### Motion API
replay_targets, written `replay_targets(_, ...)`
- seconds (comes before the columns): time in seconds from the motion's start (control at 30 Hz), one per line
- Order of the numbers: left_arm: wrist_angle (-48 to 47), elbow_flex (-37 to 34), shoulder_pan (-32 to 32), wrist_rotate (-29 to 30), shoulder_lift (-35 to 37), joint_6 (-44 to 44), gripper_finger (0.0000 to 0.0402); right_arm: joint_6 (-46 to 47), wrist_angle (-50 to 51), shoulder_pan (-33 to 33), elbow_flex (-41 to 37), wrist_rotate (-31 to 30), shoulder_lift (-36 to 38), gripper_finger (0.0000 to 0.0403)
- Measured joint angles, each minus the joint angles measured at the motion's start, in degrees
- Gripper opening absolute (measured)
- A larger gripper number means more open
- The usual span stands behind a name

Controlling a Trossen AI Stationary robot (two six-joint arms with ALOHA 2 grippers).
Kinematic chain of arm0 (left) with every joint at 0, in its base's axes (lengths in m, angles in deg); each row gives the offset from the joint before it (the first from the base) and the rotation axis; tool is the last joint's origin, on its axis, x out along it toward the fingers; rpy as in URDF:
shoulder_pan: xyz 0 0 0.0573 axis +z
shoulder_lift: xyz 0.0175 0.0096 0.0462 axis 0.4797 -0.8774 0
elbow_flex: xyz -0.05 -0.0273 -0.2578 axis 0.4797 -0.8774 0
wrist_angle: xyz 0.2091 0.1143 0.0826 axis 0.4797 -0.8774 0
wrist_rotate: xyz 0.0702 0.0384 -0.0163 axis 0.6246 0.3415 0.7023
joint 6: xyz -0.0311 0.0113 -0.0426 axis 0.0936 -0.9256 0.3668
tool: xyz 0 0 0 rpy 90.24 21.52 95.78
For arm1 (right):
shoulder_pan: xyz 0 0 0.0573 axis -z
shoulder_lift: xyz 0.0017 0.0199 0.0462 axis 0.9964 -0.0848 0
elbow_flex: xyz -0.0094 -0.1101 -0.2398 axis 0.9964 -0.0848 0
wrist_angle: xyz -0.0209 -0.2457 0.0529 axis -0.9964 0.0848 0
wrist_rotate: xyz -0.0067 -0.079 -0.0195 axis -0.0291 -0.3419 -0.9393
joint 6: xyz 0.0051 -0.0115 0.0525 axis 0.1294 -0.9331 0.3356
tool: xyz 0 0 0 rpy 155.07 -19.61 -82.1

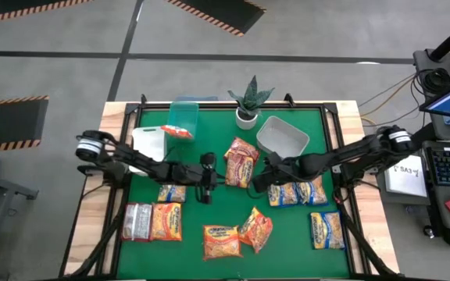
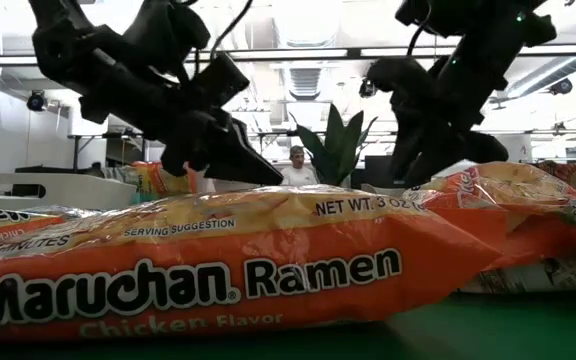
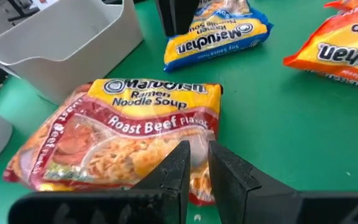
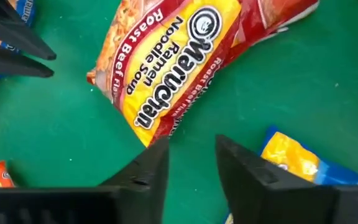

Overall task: Sort Maruchan noodles
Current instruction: Put the middle red noodle pack into the gray bin

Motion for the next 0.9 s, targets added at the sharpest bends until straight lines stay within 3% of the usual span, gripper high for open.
replay_targets(0.27, 1.5, 0.5, 0.2, 0.0, -3.4, 0.2, 0.0041, -2.8, -1.3, 2.7, 2.4, 0.0, -2.5, 0.0245)
replay_targets(0.43, 4.4, 0.5, 0.5, 0.0, -5.5, 0.6, 0.0041, -4.5, -2.1, 5.1, 2.8, -0.4, -5.1, 0.0294)
replay_targets(0.6, 7.6, 0.5, 1.5, 0.0, -8.3, 0.9, 0.0041, -5.5, -4.5, 5.9, 2.8, -1.0, -7.2, 0.0317)
replay_targets(0.9, 9.0, -0.3, 2.1, 0.1, -11.5, 4.0, 0.0041, -6.1, -6.5, 6.0, 2.7, -2.6, -7.9, 0.0316)
